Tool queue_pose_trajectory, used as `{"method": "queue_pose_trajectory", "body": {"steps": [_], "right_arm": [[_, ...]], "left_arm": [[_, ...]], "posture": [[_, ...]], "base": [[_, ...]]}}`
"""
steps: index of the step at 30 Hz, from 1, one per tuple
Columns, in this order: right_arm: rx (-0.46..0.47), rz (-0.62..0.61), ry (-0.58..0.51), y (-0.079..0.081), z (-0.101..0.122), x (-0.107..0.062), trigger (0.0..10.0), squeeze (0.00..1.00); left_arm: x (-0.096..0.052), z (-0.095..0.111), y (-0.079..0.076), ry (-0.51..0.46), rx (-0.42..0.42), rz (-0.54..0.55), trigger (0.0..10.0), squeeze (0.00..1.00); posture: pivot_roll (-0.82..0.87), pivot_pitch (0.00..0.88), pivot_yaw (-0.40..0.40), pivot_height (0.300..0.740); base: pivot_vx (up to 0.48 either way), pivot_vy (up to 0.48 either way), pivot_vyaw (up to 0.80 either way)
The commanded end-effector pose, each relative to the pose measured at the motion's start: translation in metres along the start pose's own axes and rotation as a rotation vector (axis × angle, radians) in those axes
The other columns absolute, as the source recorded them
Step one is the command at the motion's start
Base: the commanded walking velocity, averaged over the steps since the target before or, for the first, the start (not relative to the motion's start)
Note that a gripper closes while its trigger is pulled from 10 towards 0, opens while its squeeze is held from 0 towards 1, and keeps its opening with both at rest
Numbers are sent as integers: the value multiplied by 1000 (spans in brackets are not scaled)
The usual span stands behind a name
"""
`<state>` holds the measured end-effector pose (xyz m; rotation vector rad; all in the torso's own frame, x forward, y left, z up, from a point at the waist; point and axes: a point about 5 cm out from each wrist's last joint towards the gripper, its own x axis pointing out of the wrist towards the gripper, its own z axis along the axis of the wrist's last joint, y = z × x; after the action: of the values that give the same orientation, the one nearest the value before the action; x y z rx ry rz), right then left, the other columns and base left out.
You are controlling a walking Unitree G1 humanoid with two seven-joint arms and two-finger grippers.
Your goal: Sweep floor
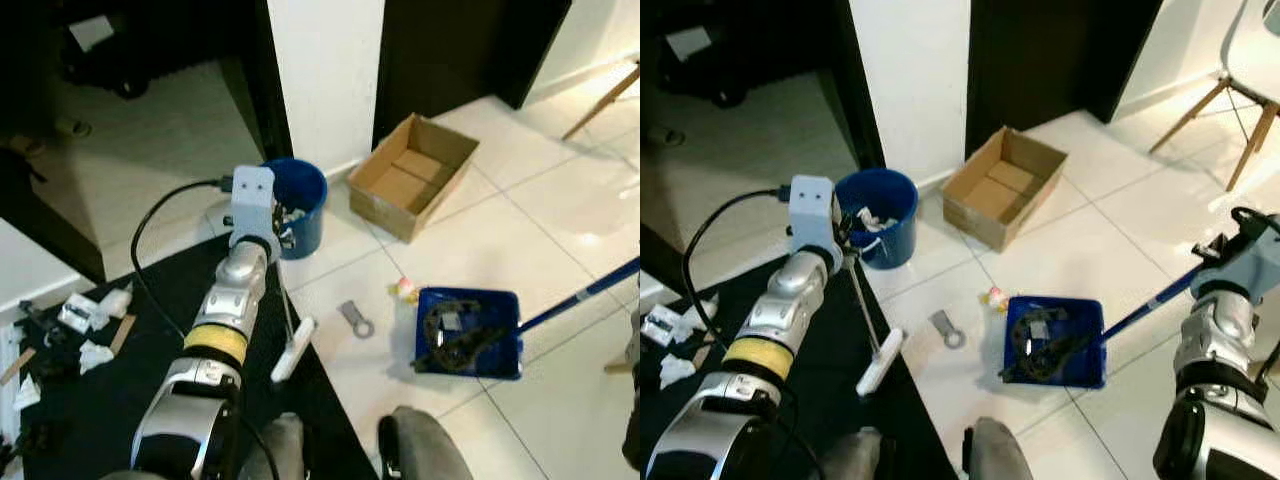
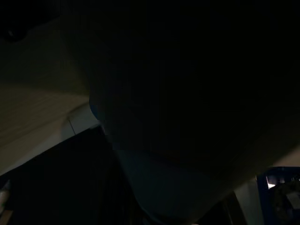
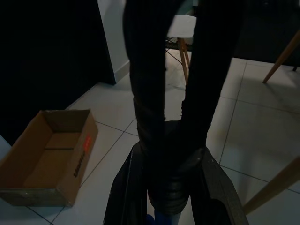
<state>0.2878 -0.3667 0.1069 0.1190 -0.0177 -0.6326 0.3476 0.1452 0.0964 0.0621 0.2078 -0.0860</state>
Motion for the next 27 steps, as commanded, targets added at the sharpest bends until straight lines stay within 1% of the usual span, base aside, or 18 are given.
{"method": "queue_pose_trajectory", "body": {"steps": [1, 6, 7, 13, 14, 17, 20, 27], "right_arm": [[18, 7, -29, 3, 6, 2, 10000, 0], [19, 9, -29, 4, 7, 3, 10000, 0], [19, 10, -30, 5, 7, 3, 10000, 0], [19, 11, -30, 6, 7, 3, 10000, 0], [20, 11, -30, 6, 7, 3, 10000, 0], [20, 11, -30, 6, 7, 3, 10000, 0], [22, 13, -30, 7, 7, 3, 10000, 0], [24, 11, -23, 8, 6, 3, 10000, 0]], "left_arm": [[0, 1, 6, -11, 13, 27, 10000, 0], [1, 1, 6, -4, 22, 21, 10000, 0], [1, 1, 7, 1, 34, 27, 10000, 0], [2, 1, 9, 3, 25, 48, 10000, 0], [2, 1, 10, -3, 9, 64, 10000, 0], [2, 2, 11, -7, -2, 76, 10000, 0], [3, 3, 13, -6, 19, 89, 10000, 0], [5, 8, 16, -37, 27, 98, 10000, 0]], "posture": [[-9, 92, 40, 740], [-9, 94, 39, 740], [-8, 94, 40, 740], [-8, 94, 41, 740], [-7, 94, 41, 740], [-8, 94, 42, 740], [-8, 94, 42, 740], [-3, 104, 46, 740]], "base": [[0, 0, 0], [0, 0, 0], [0, -480, 0], [0, -480, 0], [0, 0, 0], [0, 0, 0], [0, 0, 0], [0, 0, 0]]}}
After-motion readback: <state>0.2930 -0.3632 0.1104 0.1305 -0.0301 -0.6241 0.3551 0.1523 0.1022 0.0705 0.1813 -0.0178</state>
